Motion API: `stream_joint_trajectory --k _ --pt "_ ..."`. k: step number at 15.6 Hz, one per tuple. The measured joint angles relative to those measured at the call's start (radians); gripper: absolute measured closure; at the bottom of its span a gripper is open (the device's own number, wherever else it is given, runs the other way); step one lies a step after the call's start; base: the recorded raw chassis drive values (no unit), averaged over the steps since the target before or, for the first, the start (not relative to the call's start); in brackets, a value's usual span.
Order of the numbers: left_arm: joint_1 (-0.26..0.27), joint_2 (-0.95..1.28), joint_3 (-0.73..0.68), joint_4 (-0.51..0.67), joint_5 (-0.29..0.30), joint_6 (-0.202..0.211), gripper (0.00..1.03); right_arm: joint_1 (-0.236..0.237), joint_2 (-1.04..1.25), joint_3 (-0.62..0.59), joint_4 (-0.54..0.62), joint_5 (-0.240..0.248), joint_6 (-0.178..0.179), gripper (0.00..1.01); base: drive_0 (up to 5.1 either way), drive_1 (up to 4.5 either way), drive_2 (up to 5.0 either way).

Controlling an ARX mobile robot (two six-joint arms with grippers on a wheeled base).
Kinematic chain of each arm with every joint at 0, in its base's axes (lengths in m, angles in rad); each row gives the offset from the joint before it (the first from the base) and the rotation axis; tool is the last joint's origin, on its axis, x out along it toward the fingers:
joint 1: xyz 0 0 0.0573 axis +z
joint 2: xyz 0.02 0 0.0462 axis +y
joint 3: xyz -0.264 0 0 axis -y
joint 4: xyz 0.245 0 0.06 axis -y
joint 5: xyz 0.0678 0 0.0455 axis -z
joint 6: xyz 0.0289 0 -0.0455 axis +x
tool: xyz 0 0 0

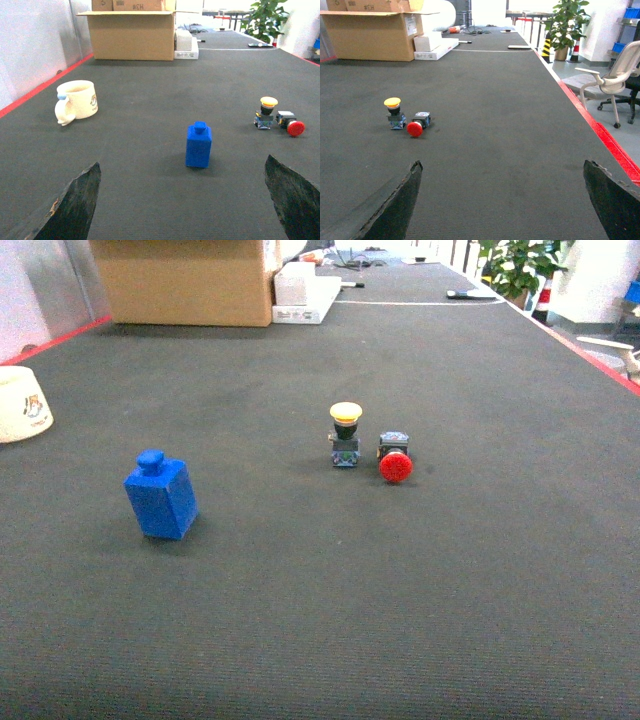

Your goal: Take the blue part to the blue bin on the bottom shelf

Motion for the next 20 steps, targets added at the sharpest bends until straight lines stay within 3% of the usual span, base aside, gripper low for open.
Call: stream_joint_trajectory --k 20 --pt "0.000 0.000 0.000 0.000 0.000 0.000 0.05 0.000 0.000 0.000 0.000 0.000 0.000 0.03 0.0 0.00 0.0"
